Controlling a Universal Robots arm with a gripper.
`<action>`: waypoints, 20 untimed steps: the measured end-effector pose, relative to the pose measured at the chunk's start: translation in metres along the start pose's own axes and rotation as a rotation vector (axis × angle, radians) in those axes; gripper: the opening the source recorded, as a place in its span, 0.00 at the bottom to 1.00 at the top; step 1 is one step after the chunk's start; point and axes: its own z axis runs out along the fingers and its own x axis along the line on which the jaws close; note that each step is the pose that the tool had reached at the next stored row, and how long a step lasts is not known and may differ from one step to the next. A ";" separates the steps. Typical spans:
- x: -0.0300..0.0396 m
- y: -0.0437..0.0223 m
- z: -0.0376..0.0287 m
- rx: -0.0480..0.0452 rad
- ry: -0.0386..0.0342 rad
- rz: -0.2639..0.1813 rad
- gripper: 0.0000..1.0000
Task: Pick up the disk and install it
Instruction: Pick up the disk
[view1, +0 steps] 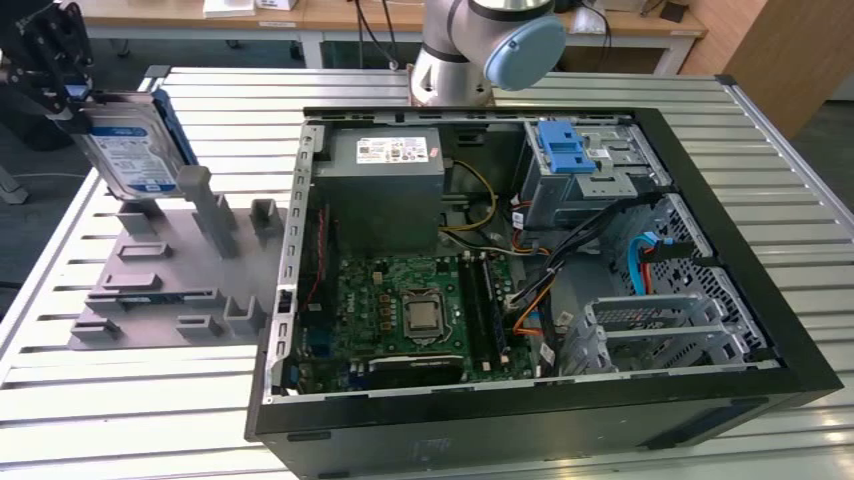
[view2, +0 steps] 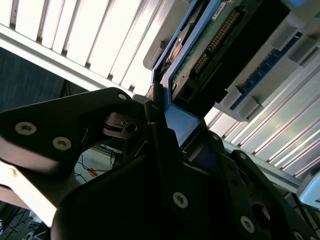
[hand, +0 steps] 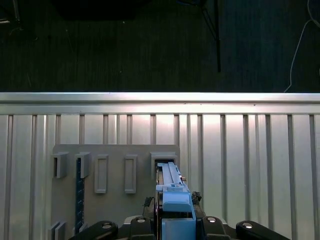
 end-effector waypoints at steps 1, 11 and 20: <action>0.0000 0.0000 -0.0006 -0.0001 0.0000 0.000 0.37; -0.0005 0.0003 -0.0064 -0.0001 0.0000 0.000 0.37; -0.0008 0.0005 -0.0116 0.0000 0.0000 0.000 0.37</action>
